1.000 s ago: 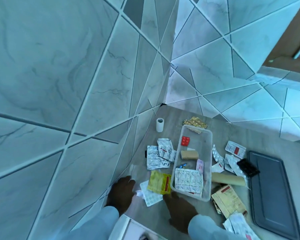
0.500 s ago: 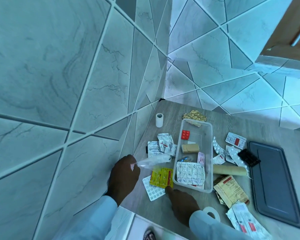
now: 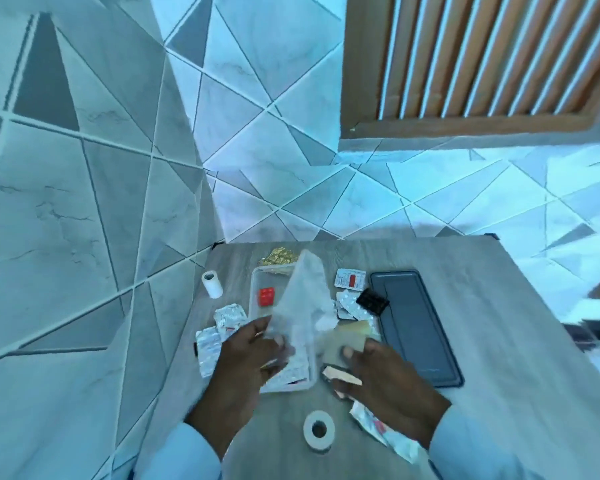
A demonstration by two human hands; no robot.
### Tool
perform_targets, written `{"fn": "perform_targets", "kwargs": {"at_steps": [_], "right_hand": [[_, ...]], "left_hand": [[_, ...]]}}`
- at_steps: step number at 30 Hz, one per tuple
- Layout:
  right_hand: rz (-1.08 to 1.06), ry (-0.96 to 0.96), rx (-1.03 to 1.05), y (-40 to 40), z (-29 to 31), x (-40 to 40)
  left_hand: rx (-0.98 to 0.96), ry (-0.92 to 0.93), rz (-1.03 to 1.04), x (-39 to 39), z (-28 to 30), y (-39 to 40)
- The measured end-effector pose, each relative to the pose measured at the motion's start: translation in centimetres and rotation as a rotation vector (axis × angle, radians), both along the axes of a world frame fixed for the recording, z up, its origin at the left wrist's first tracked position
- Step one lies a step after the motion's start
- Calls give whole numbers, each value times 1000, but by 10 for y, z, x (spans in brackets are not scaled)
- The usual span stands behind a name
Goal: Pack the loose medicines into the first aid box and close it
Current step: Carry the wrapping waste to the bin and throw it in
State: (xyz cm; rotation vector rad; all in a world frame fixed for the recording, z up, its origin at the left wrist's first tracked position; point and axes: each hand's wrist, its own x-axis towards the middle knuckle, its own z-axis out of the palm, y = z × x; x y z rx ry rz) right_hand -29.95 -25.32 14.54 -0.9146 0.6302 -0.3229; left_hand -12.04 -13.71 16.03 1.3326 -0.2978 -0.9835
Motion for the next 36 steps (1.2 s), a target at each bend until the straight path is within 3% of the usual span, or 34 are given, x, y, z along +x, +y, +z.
{"fn": "perform_targets", "kwargs": {"at_steps": [4,8,13,22,26,29,33,36], "right_hand": [[-158,-108,16,-27,27,-101],[-340,-104,-39,-53,41,-233],[-470,56,-124,-75,55,-372],[-812,254,-159,-148,31,-526],[-923,396,-124,-207,0,-565],[-940,483,-82,-252,-15,-595],[-823,634,-134,-310,-23,-628],[-721,674,-182,-360,-31,-639]], "left_hand": [[16,-124,-114,-85,11,-50],[21,-347,-274,-218,11,-105],[-10,-431,-440,-367,4,-167],[-40,-890,-622,-541,-14,-257],[-6,-852,-779,-584,-39,-317],[45,-700,-922,-608,-55,-368],[146,-501,-1001,-637,-73,-436],[200,-483,-976,-655,-84,-485]]}}
